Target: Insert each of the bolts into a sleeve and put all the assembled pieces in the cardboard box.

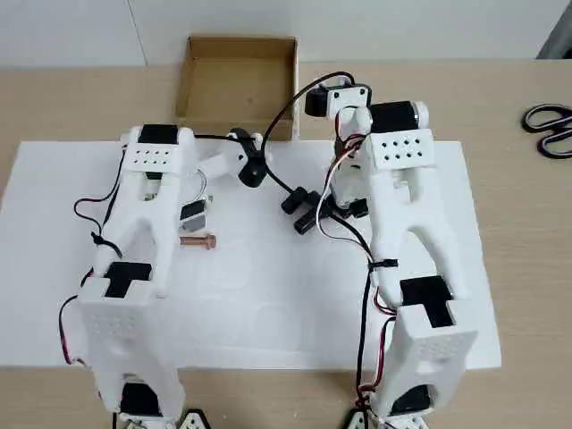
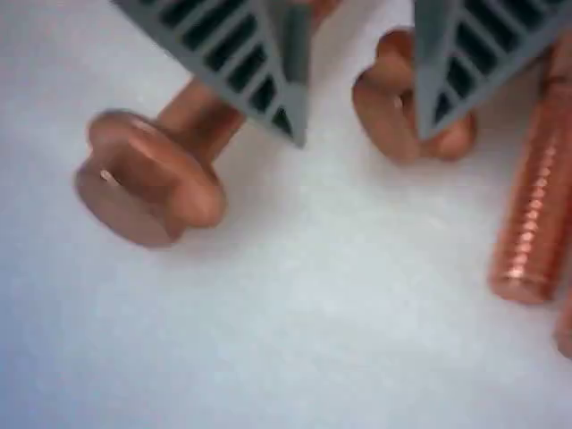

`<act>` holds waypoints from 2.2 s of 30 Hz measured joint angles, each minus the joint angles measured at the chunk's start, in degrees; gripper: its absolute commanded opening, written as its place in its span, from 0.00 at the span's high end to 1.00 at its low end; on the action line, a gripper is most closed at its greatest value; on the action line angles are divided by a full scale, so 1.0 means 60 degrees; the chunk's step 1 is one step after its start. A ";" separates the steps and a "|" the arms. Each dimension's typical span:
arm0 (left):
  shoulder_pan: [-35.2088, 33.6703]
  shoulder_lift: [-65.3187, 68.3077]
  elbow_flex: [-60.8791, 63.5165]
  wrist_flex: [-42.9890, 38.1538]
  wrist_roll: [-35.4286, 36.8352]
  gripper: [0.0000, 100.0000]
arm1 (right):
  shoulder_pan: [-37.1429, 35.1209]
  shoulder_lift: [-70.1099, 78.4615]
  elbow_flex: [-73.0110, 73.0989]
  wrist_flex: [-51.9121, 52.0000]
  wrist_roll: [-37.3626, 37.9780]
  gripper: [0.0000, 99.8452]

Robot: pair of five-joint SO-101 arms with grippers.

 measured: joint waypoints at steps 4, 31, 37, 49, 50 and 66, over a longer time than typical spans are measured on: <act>0.0000 -0.0249 -0.0029 0.0073 0.0015 0.93 | 0.0000 0.0000 0.0000 0.0000 0.0000 0.97; 0.0190 -0.0527 0.0293 0.1128 -0.0132 0.85 | 0.0000 0.0000 0.0000 0.0000 0.0000 0.97; 0.0498 0.0000 0.0293 0.0747 -0.0132 0.85 | 0.0000 0.0000 0.0000 0.0000 0.0000 0.97; 0.0586 0.0527 0.0264 0.0571 -0.0161 0.96 | 0.0000 0.0000 0.0000 0.0000 0.0000 0.97; 0.0586 0.0542 0.0264 0.0571 -0.0161 0.96 | 0.0000 0.0000 0.0000 0.0000 0.0000 0.97; 0.0879 0.0689 -0.0967 0.1348 0.0659 0.97 | 0.0000 0.0000 0.0000 0.0000 0.0000 0.97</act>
